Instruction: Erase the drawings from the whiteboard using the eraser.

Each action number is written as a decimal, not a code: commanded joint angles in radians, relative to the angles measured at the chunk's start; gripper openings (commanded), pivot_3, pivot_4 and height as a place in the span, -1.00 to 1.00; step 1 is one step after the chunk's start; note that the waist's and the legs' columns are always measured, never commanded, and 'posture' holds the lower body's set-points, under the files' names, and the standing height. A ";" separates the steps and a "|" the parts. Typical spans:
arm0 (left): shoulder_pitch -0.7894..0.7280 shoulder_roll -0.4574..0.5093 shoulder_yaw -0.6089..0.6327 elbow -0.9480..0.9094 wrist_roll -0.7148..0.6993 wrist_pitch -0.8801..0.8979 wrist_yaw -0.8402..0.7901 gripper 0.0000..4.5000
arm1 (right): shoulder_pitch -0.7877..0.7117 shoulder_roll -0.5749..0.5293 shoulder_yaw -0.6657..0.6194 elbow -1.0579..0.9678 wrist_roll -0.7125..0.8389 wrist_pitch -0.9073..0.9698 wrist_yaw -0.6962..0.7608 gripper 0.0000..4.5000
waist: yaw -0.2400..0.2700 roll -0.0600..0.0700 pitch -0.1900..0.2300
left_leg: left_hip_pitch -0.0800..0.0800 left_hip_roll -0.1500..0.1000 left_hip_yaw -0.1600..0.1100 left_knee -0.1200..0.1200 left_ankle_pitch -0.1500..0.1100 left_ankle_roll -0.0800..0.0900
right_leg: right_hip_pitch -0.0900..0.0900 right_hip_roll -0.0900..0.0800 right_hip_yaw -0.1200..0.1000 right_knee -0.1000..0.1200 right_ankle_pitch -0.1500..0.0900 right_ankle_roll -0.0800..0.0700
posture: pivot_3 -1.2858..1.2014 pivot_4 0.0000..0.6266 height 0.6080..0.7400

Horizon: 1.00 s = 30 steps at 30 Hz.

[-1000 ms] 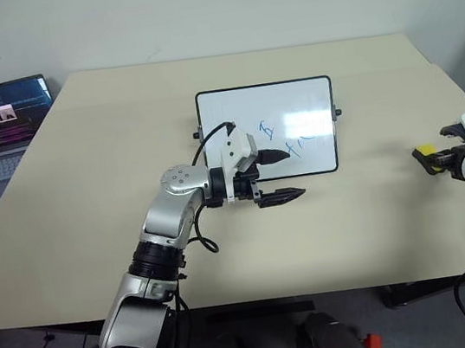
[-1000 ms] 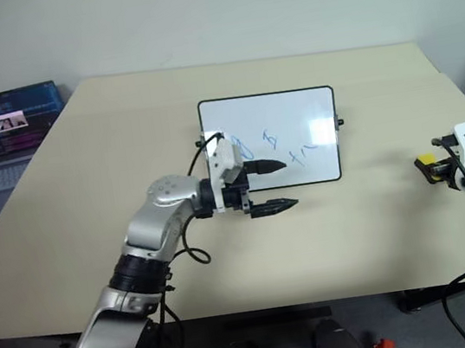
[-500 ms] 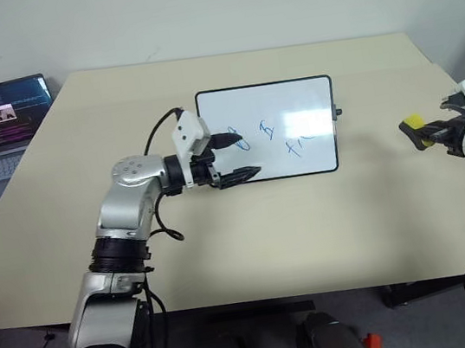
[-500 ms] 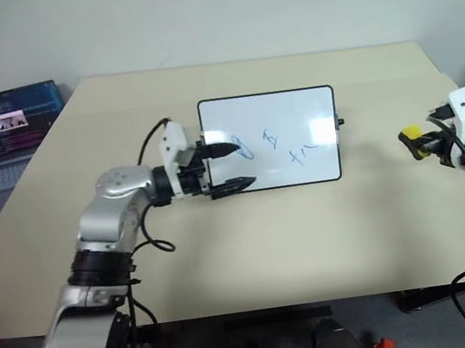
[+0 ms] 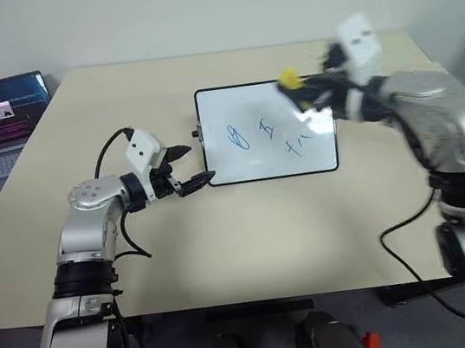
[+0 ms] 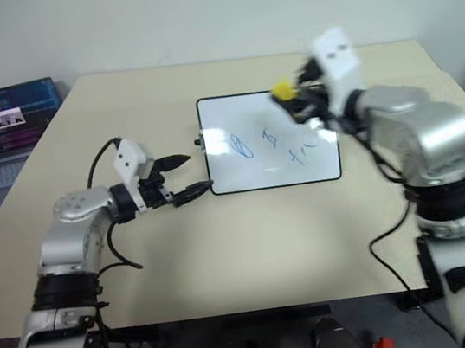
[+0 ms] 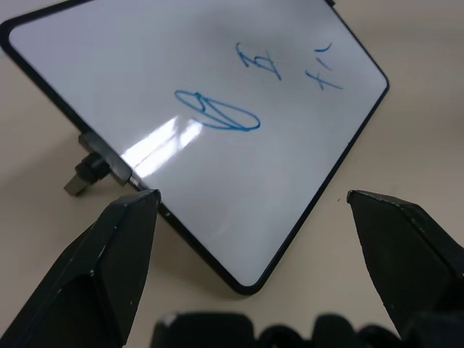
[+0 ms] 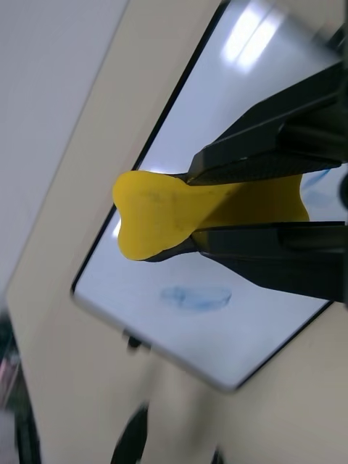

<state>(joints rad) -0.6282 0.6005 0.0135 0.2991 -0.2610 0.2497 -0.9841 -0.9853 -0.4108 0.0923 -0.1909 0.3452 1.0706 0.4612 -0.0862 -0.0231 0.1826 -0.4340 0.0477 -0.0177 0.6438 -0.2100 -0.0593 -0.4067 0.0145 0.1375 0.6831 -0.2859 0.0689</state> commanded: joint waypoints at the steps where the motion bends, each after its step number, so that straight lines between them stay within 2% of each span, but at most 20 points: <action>1: 0.007 0.001 0.016 -0.035 0.013 -0.029 0.032 1.00 | -0.042 0.044 0.097 0.050 -0.088 -0.107 -0.038 -0.83 | 0.005 -0.001 0.000 | -0.001 0.000 -0.001 0.000 0.000 0.000 | 0.000 0.000 -0.002 -0.001 0.000 0.000 | 0.03 -0.52 1.00; 4: 0.022 -0.012 0.001 -0.069 0.005 -0.014 0.032 1.00 | -0.054 0.090 0.192 0.167 -0.195 -0.234 -0.080 -0.84 | 0.012 -0.001 -0.001 | -0.003 -0.001 -0.004 0.000 0.000 0.000 | 0.000 -0.003 -0.007 -0.003 0.000 -0.001 | 0.03 -0.52 1.00; 10: 0.040 -0.030 0.003 -0.128 -0.011 0.028 0.043 1.00 | -0.082 0.156 0.285 0.377 -0.339 -0.402 -0.100 -0.84 | 0.011 -0.001 0.000 | -0.003 -0.001 -0.007 0.000 0.000 0.000 | 0.001 -0.002 -0.011 -0.001 -0.001 -0.003 | 0.03 -0.52 1.00; 21: 0.069 -0.013 0.016 -0.181 -0.019 0.068 0.043 1.00 | -0.166 0.248 0.283 0.652 -0.463 -0.549 -0.117 -0.84 | 0.002 -0.001 0.000 | -0.003 -0.001 -0.008 -0.001 0.000 0.000 | 0.001 -0.003 -0.012 0.000 -0.002 -0.003 | 0.03 -0.52 1.00; 30: 0.088 0.003 0.028 -0.214 -0.023 0.085 0.060 1.00 | -0.148 0.285 0.378 0.832 -0.597 -0.639 -0.093 -0.84 | -0.001 -0.001 -0.001 | -0.001 -0.001 -0.008 -0.001 0.000 0.000 | 0.002 -0.003 -0.012 0.001 -0.002 -0.003 | 0.03 -0.52 1.00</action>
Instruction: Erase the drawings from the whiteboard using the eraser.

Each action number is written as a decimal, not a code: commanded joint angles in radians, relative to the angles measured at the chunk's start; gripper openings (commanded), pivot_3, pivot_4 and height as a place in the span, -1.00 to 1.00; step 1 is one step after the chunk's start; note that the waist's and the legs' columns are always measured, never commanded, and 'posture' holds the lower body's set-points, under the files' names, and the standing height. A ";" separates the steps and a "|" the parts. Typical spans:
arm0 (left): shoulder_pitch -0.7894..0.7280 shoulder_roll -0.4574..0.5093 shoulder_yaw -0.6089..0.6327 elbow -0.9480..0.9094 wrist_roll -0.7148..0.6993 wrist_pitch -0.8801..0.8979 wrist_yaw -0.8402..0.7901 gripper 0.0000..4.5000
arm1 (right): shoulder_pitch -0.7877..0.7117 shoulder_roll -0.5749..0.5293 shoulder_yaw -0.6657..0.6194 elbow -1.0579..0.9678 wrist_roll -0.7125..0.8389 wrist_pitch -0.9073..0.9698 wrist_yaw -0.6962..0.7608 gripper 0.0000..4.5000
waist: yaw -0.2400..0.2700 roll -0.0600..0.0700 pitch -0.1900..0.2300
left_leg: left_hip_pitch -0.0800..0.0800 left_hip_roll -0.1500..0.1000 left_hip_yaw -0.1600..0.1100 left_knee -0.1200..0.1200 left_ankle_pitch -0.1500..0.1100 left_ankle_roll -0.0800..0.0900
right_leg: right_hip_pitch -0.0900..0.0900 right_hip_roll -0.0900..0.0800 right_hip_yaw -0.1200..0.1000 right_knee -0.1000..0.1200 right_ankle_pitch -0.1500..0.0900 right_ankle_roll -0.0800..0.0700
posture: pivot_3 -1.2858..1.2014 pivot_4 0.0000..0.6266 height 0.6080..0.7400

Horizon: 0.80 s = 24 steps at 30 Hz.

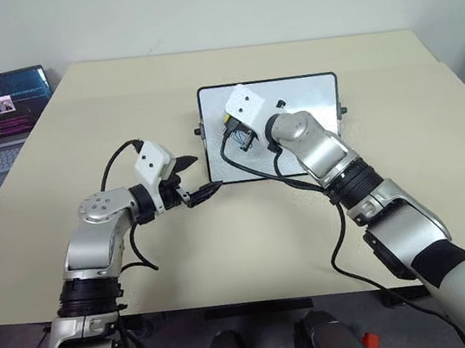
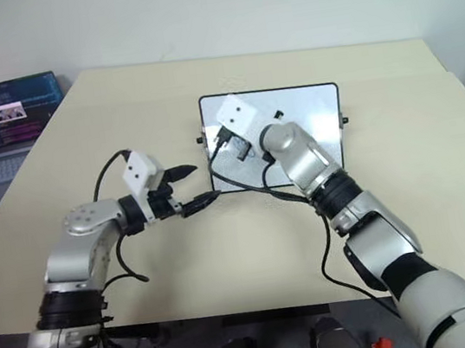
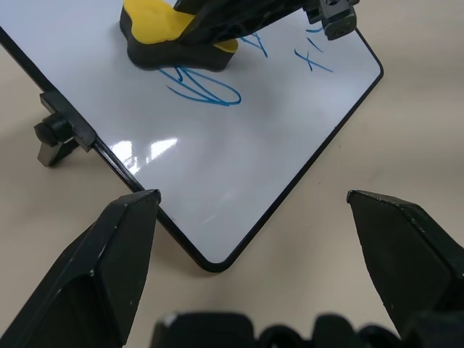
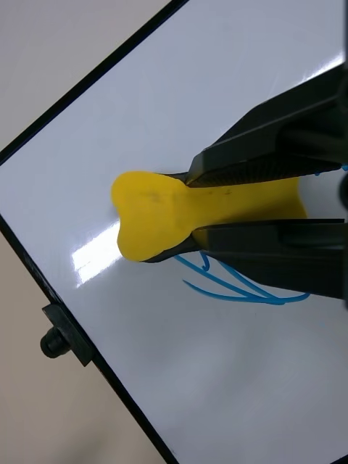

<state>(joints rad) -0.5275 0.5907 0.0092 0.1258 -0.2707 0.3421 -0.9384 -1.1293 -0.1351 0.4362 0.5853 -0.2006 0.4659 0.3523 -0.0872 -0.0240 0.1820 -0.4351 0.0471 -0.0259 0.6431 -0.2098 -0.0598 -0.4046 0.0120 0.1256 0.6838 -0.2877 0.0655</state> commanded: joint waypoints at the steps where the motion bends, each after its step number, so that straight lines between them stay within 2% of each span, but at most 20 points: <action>1: -0.014 0.014 0.032 -0.040 -0.014 -0.007 0.015 1.00 | 0.000 0.012 0.046 0.072 -0.065 -0.038 0.027 -0.84 | 0.000 0.000 0.000 | 0.001 0.000 0.000 0.000 0.000 0.000 | 0.000 0.000 0.000 0.001 0.000 0.000 | 0.03 -0.52 1.00; 6: -0.019 0.016 0.033 -0.042 -0.019 -0.008 0.017 1.00 | 0.050 0.012 0.100 0.086 -0.112 -0.042 0.130 -0.84 | -0.002 -0.001 -0.001 | 0.004 0.000 0.000 0.002 0.001 0.000 | 0.001 0.001 0.000 0.008 0.000 -0.001 | 0.03 -0.52 1.00; 12: -0.027 0.014 0.030 -0.031 -0.017 -0.015 0.017 1.00 | 0.133 -0.018 0.149 0.011 -0.149 0.001 0.249 -0.85 | -0.003 -0.002 -0.002 | 0.009 0.000 -0.001 0.002 0.004 0.000 | 0.005 0.002 0.000 0.013 -0.002 0.001 | 0.03 -0.52 1.00; 16: -0.037 0.009 0.025 -0.020 -0.015 -0.021 0.015 1.00 | 0.131 -0.024 0.118 0.001 -0.161 0.014 0.231 -0.85 | -0.001 -0.002 -0.002 | 0.020 0.000 -0.002 0.002 0.005 0.001 | 0.016 0.002 0.000 0.012 -0.005 0.001 | 0.03 -0.52 1.00; 24: -0.056 0.002 0.019 -0.002 -0.013 -0.031 0.010 1.00 | 0.031 -0.043 0.038 0.076 -0.185 0.008 0.060 -0.85 | 0.001 -0.002 -0.002 | 0.020 0.000 -0.003 0.002 0.006 0.001 | 0.016 0.002 0.000 0.012 -0.005 0.001 | 0.03 -0.52 1.00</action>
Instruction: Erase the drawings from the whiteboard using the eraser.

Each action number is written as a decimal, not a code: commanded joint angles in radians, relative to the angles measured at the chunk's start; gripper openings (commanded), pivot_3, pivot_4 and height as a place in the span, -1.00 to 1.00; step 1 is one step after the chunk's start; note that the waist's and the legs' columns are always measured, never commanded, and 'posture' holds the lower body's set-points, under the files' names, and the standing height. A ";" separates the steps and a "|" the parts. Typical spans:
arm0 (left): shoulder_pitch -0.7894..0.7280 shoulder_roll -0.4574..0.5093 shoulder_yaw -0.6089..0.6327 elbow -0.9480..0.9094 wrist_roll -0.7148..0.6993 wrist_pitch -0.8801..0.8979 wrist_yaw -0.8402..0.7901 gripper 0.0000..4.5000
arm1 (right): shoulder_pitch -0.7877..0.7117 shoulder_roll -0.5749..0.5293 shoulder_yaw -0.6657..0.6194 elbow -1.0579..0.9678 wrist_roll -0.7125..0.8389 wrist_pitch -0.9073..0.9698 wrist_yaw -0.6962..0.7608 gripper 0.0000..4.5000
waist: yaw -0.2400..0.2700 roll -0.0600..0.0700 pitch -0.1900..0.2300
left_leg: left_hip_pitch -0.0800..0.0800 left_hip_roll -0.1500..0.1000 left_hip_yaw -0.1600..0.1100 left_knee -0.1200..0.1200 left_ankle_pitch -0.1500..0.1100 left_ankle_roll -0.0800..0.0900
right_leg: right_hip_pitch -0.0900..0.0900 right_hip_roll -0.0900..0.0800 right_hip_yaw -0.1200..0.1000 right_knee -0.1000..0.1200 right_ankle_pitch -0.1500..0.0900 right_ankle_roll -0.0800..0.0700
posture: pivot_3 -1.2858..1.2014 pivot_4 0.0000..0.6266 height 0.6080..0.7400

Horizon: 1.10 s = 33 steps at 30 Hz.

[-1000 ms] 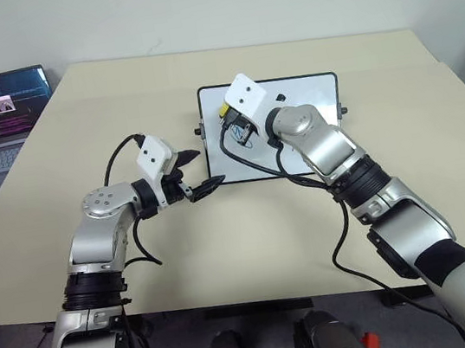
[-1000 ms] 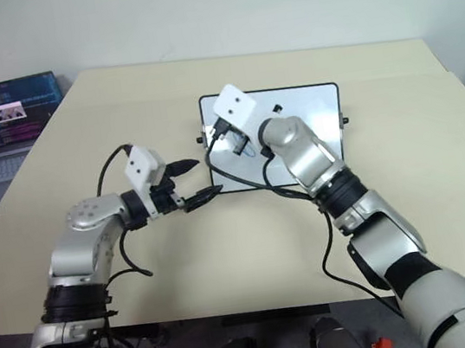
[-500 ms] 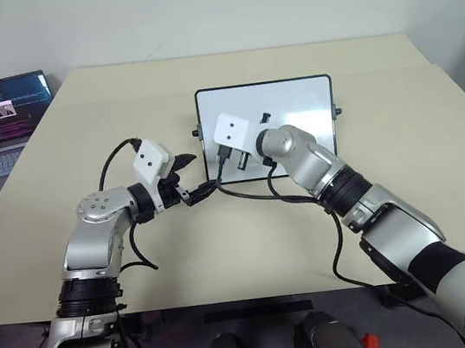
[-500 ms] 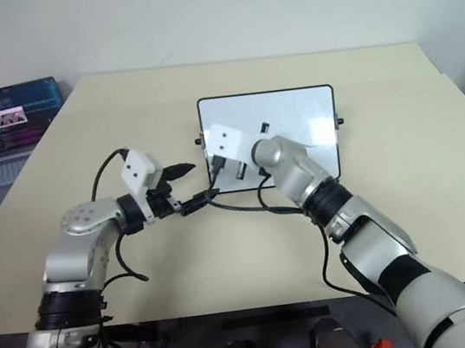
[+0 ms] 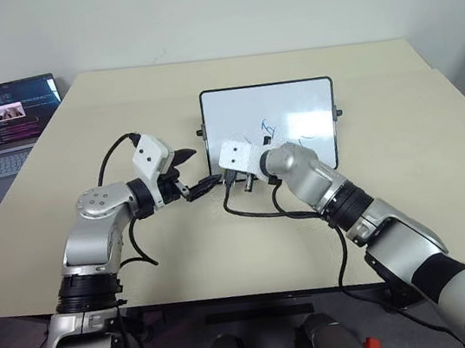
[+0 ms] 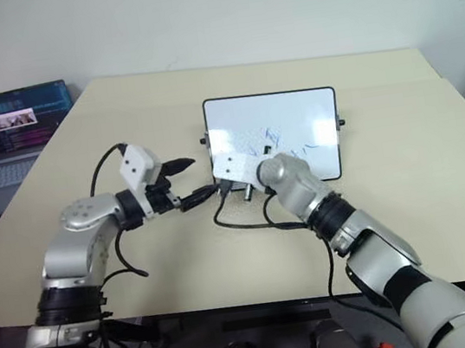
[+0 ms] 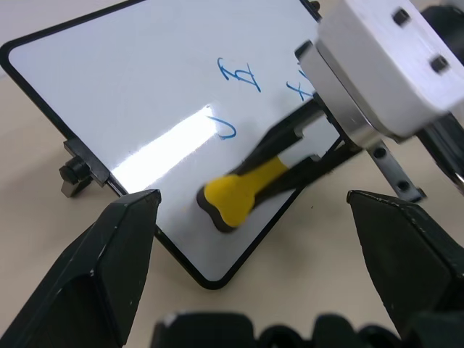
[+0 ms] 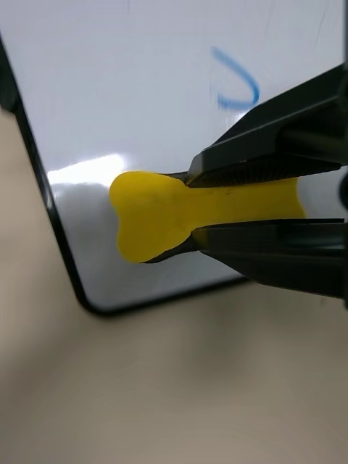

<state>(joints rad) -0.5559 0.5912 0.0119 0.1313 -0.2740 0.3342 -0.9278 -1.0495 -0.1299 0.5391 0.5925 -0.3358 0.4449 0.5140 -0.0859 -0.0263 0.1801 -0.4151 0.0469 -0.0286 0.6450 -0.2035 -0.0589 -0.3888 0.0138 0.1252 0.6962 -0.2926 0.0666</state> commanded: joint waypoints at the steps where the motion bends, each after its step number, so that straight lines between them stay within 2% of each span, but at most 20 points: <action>1: -0.028 0.001 0.016 -0.006 -0.010 -0.024 -0.002 1.00 | -0.061 -0.050 -0.069 0.082 -0.053 0.026 -0.123 -0.85 | 0.001 0.000 0.000 | 0.000 0.000 0.000 0.000 0.000 0.000 | 0.000 0.000 0.000 0.000 0.000 0.000 | 0.03 -0.52 1.00; 5: -0.031 0.000 0.015 -0.002 -0.010 -0.029 -0.004 1.00 | -0.096 -0.047 -0.093 0.125 -0.060 0.019 -0.175 -0.85 | -0.001 0.000 0.000 | 0.000 0.000 0.000 -0.001 0.000 0.000 | 0.000 0.000 0.000 -0.001 0.000 0.000 | 0.03 -0.52 1.00; 9: -0.037 -0.003 0.013 0.003 -0.009 -0.031 -0.005 1.00 | -0.089 -0.039 -0.087 0.121 -0.058 0.018 -0.151 -0.85 | -0.001 0.000 0.000 | 0.000 0.000 0.000 -0.002 0.000 0.000 | 0.000 0.000 0.000 -0.001 0.000 -0.001 | 0.03 -0.52 1.00; 19: -0.039 -0.004 0.010 0.006 -0.009 -0.033 -0.006 1.00 | 0.041 -0.033 0.033 -0.051 -0.082 0.081 0.100 -0.87 | -0.005 0.000 0.000 | 0.000 0.000 0.000 -0.004 0.000 0.000 | 0.000 0.000 0.000 -0.004 -0.001 -0.001 | 0.03 -0.52 1.00; 23: -0.036 -0.003 0.012 0.003 -0.009 -0.032 -0.003 1.00 | 0.101 -0.039 0.067 -0.098 -0.101 0.105 0.146 -0.89 | -0.005 -0.001 0.000 | 0.000 0.001 0.000 -0.005 0.000 0.000 | 0.000 0.000 -0.001 -0.005 -0.001 -0.001 | 0.03 -0.52 1.00; 29: -0.042 -0.004 0.011 0.010 -0.008 -0.035 -0.004 1.00 | 0.080 -0.053 0.023 -0.107 -0.097 0.113 0.136 -0.89 | -0.005 -0.001 0.000 | 0.000 0.000 0.000 -0.005 0.000 0.000 | 0.000 0.000 -0.001 -0.005 -0.001 -0.001 | 0.03 -0.52 1.00; 33: -0.060 -0.008 0.023 -0.001 -0.035 -0.020 -0.015 1.00 | 0.072 -0.088 -0.070 -0.284 -0.011 0.180 0.239 -0.89 | 0.002 -0.001 0.001 | -0.001 0.000 -0.001 -0.005 0.000 0.000 | 0.000 0.000 -0.002 -0.006 -0.001 -0.001 | 0.03 -0.52 1.00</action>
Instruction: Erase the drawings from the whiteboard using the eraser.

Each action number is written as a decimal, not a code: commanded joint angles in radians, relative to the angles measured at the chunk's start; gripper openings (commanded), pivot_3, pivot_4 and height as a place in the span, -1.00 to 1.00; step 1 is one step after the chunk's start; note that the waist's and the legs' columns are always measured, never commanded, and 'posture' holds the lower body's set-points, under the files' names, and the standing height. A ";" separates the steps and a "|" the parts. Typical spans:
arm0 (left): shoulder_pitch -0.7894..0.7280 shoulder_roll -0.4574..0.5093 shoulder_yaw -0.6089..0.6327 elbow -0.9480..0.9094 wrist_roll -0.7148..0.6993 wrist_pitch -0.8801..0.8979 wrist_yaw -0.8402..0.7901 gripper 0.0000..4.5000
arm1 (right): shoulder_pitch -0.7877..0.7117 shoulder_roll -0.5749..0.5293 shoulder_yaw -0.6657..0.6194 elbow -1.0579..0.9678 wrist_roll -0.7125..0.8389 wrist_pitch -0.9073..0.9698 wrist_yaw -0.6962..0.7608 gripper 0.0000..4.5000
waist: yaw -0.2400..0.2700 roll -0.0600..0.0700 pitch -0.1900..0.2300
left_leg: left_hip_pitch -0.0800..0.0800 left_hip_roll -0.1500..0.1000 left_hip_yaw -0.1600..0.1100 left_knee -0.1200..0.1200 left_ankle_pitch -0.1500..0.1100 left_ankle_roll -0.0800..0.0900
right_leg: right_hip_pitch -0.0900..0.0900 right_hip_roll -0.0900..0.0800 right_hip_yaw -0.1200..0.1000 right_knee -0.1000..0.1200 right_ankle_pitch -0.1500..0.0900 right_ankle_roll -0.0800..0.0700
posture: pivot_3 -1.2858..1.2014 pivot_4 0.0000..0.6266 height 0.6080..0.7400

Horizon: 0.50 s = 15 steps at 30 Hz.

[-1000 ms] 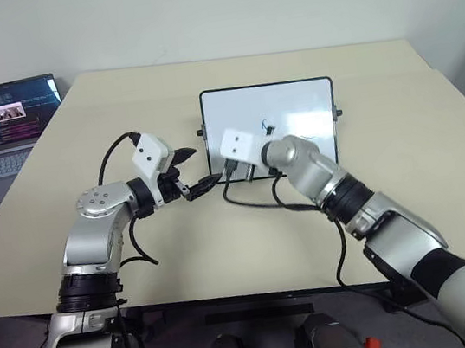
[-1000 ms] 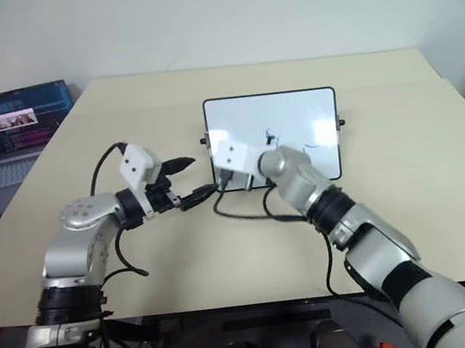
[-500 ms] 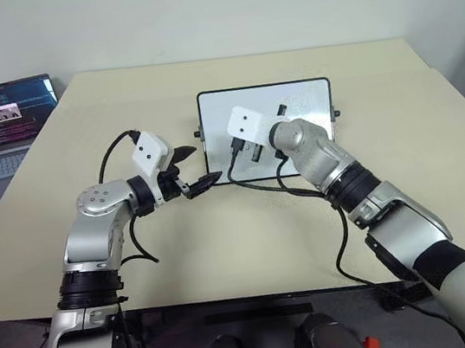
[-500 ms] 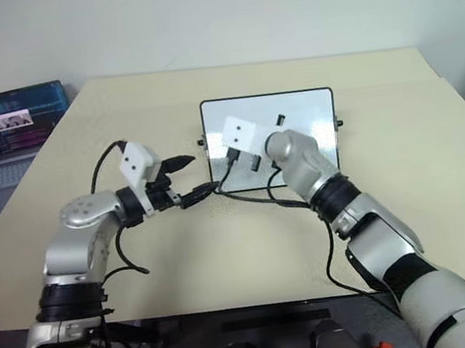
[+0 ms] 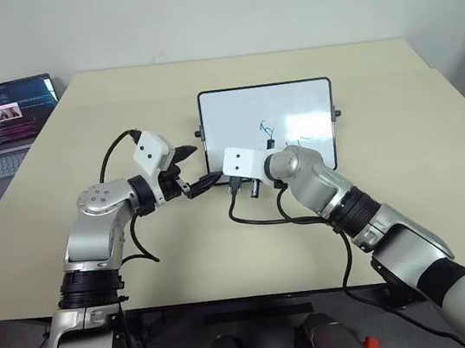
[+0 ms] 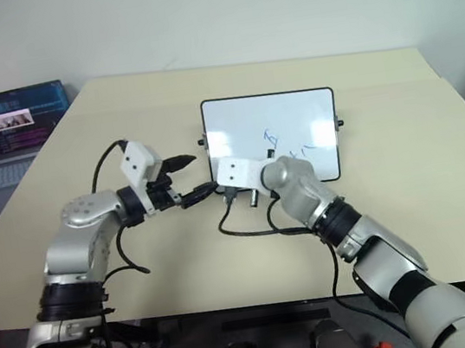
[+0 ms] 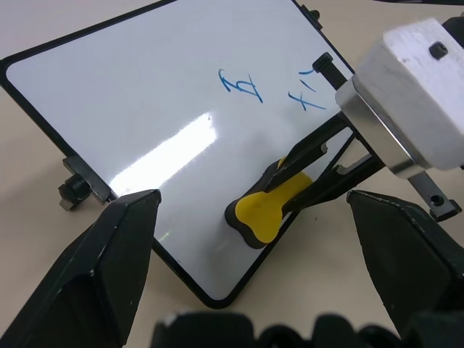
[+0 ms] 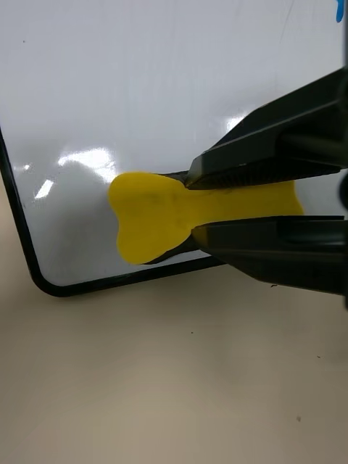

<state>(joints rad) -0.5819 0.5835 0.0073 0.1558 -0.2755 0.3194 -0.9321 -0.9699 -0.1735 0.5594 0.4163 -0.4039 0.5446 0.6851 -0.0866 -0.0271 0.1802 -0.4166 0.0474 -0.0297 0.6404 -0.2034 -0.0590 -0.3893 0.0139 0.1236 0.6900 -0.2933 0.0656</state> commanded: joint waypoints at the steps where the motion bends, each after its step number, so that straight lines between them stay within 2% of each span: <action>1: -0.037 0.001 0.030 -0.029 -0.038 -0.002 -0.013 1.00 | -0.006 -0.049 -0.111 -0.148 0.078 0.104 0.088 -0.89 | 0.004 0.000 0.002 | -0.001 0.000 0.000 0.000 0.000 0.000 | 0.000 0.000 -0.001 -0.001 0.000 0.000 | 0.03 -0.52 1.00; 4: -0.056 0.020 0.055 -0.061 -0.091 0.039 -0.043 1.00 | 0.009 -0.114 -0.237 -0.389 0.203 0.216 0.191 -0.90 | 0.004 0.001 0.003 | -0.009 0.000 -0.002 -0.001 0.000 0.000 | -0.004 -0.001 -0.003 -0.007 0.001 -0.001 | 0.03 -0.52 1.00; 7: -0.079 0.063 0.070 -0.063 -0.103 0.054 -0.074 1.00 | 0.045 -0.246 -0.382 -0.576 0.297 0.282 0.257 -0.90 | 0.008 0.001 0.003 | -0.021 0.000 -0.004 -0.003 -0.001 -0.001 | -0.016 -0.001 -0.005 -0.007 0.004 -0.005 | 0.03 -0.52 1.00; 11: -0.099 0.109 0.073 -0.027 -0.090 0.037 -0.099 1.00 | 0.132 -0.446 -0.509 -0.656 0.356 0.278 0.288 -0.90 | 0.028 0.001 0.003 | -0.021 -0.001 -0.005 -0.012 -0.002 -0.003 | -0.017 -0.003 -0.007 -0.011 -0.001 -0.007 | 0.03 -0.52 1.00; 15: -0.109 0.122 0.063 -0.006 -0.082 0.029 -0.116 1.00 | 0.211 -0.560 -0.586 -0.674 0.419 0.230 0.313 -0.90 | 0.027 0.001 0.003 | -0.020 -0.001 -0.004 -0.013 -0.004 -0.003 | -0.017 -0.003 -0.007 -0.010 -0.005 -0.010 | 0.03 -0.52 1.00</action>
<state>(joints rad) -0.6695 0.6966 0.0635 0.1614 -0.3543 0.3651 -1.0382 -0.7600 -0.7028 0.0145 -0.2095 -0.0150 0.8091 0.9830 -0.0594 -0.0256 0.1831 -0.4360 0.0464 -0.0334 0.6270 -0.2075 -0.0620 -0.4066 0.0115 0.1171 0.6802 -0.2980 0.0558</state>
